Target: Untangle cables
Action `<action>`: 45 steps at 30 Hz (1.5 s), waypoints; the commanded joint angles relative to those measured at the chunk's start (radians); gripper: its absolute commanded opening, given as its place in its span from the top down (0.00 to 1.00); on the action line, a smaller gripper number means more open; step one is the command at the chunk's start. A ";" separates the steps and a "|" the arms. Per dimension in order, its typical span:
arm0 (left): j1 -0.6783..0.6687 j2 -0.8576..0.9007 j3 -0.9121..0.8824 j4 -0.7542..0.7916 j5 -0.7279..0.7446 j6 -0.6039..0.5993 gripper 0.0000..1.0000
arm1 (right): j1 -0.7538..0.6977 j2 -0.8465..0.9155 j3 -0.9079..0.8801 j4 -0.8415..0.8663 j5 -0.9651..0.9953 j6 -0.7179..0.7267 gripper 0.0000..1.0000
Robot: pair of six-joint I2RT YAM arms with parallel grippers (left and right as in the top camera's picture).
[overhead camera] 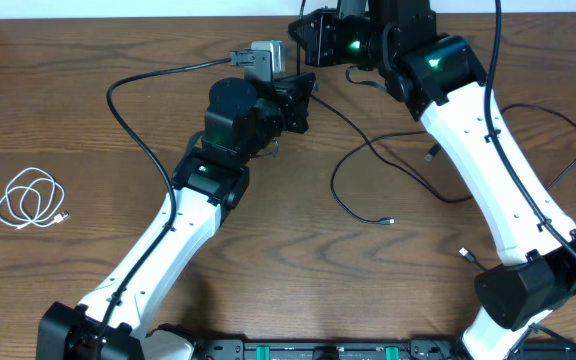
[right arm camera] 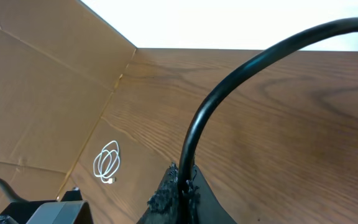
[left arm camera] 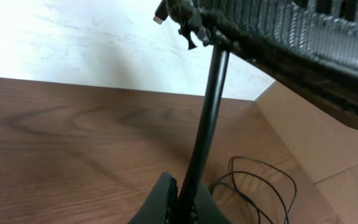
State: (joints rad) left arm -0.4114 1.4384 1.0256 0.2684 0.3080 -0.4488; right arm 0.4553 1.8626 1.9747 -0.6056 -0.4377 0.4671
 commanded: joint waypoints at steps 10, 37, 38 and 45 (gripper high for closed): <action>0.000 0.004 0.008 0.007 -0.007 -0.002 0.93 | 0.008 -0.011 0.012 -0.016 0.037 -0.004 0.99; 0.001 0.004 0.008 0.003 -0.007 -0.001 0.93 | 0.008 -0.011 0.012 -0.023 0.044 -0.005 0.68; 0.002 0.004 0.008 0.002 -0.007 -0.001 0.93 | 0.008 -0.011 0.012 -0.023 0.044 -0.005 0.63; 0.005 0.004 0.008 0.000 -0.011 0.002 0.93 | 0.007 -0.011 0.012 -0.035 0.074 -0.018 0.01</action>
State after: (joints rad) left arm -0.4114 1.4384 1.0256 0.2661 0.3080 -0.4488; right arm 0.4557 1.8626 1.9747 -0.6327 -0.3855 0.4599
